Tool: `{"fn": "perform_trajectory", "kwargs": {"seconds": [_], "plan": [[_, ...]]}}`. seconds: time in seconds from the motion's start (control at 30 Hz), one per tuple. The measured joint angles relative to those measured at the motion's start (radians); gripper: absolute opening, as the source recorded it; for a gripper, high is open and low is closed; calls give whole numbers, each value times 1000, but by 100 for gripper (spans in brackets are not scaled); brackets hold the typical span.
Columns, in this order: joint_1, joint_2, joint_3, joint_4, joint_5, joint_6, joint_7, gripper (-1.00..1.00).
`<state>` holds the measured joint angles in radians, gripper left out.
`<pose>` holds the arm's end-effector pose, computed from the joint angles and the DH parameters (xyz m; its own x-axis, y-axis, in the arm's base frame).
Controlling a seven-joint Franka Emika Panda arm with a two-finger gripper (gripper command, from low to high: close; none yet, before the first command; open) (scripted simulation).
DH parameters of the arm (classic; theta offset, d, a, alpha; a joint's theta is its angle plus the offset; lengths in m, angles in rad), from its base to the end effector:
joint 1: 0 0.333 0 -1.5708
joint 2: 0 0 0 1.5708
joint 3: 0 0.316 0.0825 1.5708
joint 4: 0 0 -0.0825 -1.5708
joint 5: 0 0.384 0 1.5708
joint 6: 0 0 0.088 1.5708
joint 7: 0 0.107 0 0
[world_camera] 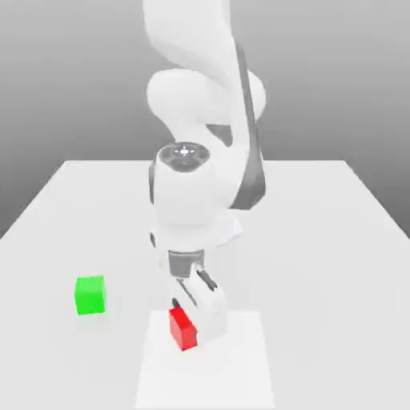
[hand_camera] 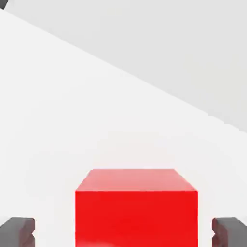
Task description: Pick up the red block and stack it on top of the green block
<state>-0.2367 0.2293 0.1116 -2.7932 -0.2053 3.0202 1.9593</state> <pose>0.3657 -0.0269 0.1441 -0.3076 -0.9515 -0.0009 -0.9515 0.3076 -0.0015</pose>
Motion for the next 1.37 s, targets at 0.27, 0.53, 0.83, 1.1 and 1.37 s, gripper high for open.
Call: {"fn": "perform_trajectory", "kwargs": {"seconds": [0.27,0.53,0.83,1.1,1.37], "plan": [[-11,-15,15,-1,11,-10,-7,-100],[-52,-175,96,-21,166,-142,-117,-100],[-212,-338,1,-69,198,-271,23,-100],[-426,-368,-128,-99,182,-265,261,-100],[-428,-208,-129,-95,198,-109,257,100]]}}
